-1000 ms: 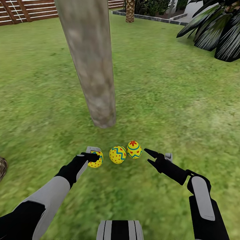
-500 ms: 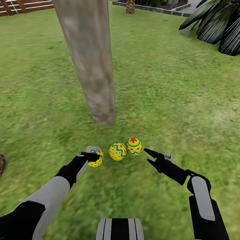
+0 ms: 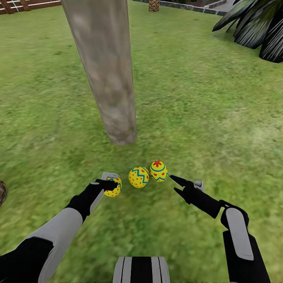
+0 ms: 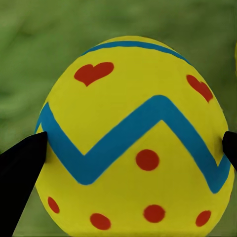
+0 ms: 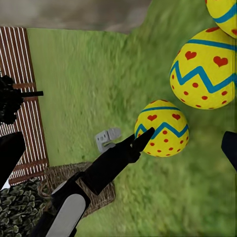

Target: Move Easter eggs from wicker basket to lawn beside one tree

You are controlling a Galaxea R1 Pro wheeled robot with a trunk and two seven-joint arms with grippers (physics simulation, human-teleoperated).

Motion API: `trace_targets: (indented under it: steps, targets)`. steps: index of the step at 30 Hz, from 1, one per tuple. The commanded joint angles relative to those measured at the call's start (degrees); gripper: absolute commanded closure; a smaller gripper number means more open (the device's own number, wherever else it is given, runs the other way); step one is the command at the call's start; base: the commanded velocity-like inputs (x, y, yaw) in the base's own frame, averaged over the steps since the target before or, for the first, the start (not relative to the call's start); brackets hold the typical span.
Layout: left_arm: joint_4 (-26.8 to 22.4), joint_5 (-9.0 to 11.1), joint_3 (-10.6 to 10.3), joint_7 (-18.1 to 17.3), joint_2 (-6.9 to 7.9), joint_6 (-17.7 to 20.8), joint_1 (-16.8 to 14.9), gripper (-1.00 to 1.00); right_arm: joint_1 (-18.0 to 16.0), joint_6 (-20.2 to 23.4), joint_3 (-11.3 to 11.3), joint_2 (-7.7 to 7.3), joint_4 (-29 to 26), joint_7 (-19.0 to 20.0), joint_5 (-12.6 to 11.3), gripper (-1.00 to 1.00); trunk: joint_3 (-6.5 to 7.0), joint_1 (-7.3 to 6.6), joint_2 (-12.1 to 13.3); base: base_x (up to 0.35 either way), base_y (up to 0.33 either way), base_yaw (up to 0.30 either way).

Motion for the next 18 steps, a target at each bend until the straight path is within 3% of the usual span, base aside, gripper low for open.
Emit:
trace_targets:
  steps: [1, 9, 15, 18]
  targets:
    - [-0.1, 0.5, -0.4, 0.3, 0.05, 0.3, 0.0, 1.00, 0.0, 0.3, -0.2, 0.07, 0.0, 0.6, 0.5, -1.00, -0.04, -0.01, 0.0, 0.000, 0.000, 0.000]
    - [-0.1, 0.5, -0.4, 0.3, 0.05, 0.3, 0.0, 1.00, 0.0, 0.3, -0.2, 0.07, 0.0, 0.6, 0.5, -1.00, -0.04, -0.01, 0.0, 0.000, 0.000, 0.000]
    - [-0.1, 0.5, -0.4, 0.3, 0.05, 0.3, 0.0, 1.00, 0.0, 0.3, -0.2, 0.09, 0.0, 0.6, 0.5, -1.00, -1.37, 0.14, -0.1, 0.000, 0.000, 0.000]
    - [-0.1, 0.5, -0.4, 0.3, 0.05, 0.3, 0.0, 1.00, 0.0, 0.3, -0.2, 0.09, 0.0, 0.6, 0.5, -1.00, -1.37, 0.14, -0.1, 0.000, 0.000, 0.000]
